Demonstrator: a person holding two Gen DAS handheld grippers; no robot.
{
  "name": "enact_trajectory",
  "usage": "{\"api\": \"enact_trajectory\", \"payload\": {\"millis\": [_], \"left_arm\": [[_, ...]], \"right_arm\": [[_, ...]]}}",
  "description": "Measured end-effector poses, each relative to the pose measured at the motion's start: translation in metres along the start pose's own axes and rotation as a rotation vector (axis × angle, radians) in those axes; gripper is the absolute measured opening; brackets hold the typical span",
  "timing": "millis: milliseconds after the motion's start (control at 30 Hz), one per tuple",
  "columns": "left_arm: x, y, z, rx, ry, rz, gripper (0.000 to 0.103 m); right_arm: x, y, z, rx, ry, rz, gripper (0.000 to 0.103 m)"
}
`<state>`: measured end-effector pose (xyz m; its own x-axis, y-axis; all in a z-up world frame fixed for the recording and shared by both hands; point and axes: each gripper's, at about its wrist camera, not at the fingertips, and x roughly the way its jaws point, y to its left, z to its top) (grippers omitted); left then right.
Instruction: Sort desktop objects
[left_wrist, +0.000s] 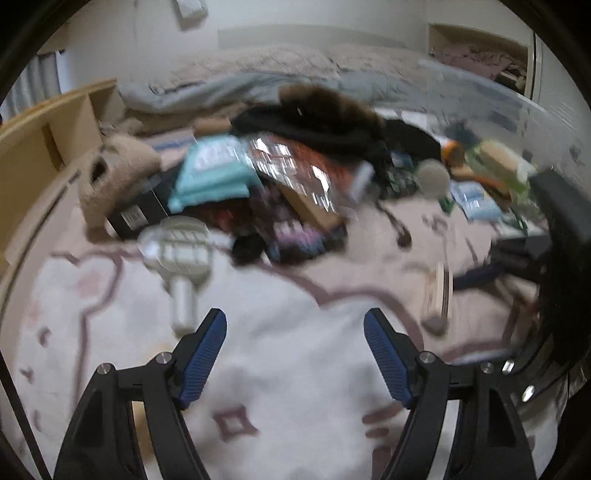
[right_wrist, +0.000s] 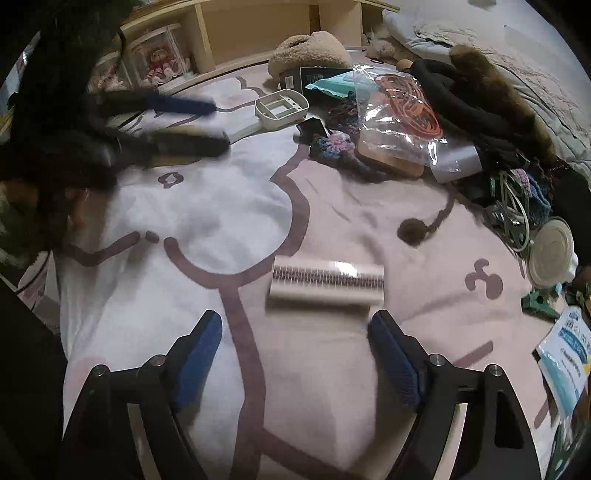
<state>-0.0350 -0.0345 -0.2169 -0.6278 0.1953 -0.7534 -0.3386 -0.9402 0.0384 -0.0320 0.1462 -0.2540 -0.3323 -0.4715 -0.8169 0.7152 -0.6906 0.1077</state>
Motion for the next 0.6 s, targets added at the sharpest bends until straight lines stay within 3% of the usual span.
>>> {"api": "enact_trajectory", "payload": {"millis": [200, 467, 600], "left_arm": [[0.002, -0.003, -0.051, -0.022, 0.032, -0.039, 0.077], [-0.027, 0.001, -0.082, -0.080, -0.018, -0.030, 0.077], [-0.037, 0.007, -0.082, -0.131, -0.012, 0.016, 0.077]], "right_arm": [[-0.006, -0.003, -0.007, 0.039, 0.003, 0.032, 0.088], [-0.007, -0.002, -0.008, 0.044, 0.011, 0.037, 0.088], [-0.005, -0.003, -0.009, 0.047, 0.012, 0.042, 0.089]]}}
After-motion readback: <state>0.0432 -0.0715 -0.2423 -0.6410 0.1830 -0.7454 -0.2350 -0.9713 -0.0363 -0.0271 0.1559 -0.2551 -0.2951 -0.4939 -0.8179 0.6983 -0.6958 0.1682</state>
